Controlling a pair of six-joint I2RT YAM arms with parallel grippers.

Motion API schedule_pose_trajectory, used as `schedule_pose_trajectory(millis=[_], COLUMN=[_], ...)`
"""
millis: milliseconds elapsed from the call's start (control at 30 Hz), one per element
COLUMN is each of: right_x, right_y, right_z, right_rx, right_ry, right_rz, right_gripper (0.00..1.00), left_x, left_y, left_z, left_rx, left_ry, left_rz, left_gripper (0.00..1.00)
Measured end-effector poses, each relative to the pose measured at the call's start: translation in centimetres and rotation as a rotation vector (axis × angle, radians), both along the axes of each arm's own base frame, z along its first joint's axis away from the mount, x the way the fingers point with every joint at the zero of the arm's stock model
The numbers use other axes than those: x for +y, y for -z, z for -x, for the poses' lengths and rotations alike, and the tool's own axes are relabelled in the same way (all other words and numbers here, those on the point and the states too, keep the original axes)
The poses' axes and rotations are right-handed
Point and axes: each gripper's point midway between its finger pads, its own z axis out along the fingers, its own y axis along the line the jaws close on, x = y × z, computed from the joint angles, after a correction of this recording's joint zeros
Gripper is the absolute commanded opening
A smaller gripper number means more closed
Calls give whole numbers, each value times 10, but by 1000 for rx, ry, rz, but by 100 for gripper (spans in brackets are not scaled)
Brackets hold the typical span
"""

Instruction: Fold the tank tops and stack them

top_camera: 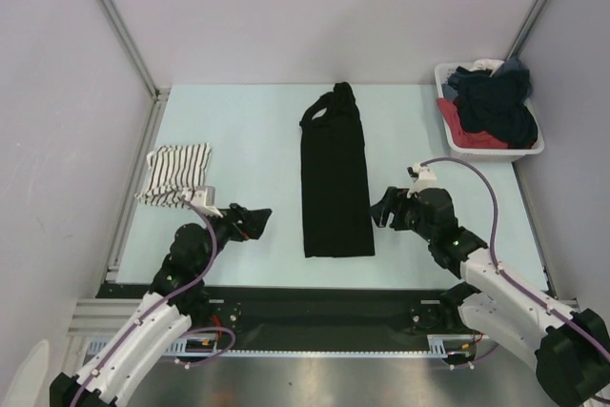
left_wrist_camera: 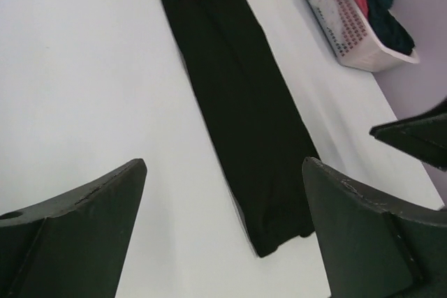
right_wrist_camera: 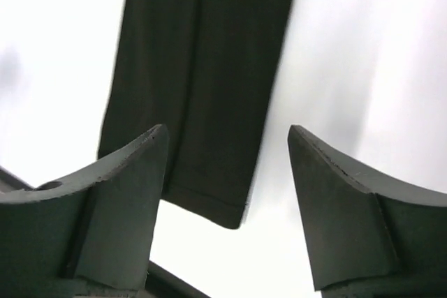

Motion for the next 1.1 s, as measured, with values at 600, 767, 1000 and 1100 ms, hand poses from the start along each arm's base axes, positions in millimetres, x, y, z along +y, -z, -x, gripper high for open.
schedule_pose_trajectory(millis=[600,767,1000,1100], right_x=[13,13,18,19], right_y=[64,76,79,80], right_z=[48,61,67,68], right_rx=[419,496,522,528], right_ry=[-50,-28,-28,-25], right_rz=[75,90,83,81], right_gripper=[38,35,35,35], left_x=[-81,-101,-107,-110], left_y=[68,87,111,114], left_z=[36,54,54,50], left_rx=[411,478,555,565], left_ry=[308,335,301,291], left_rz=[-213,-267,-322,-332], left_gripper=[92,89,78,72])
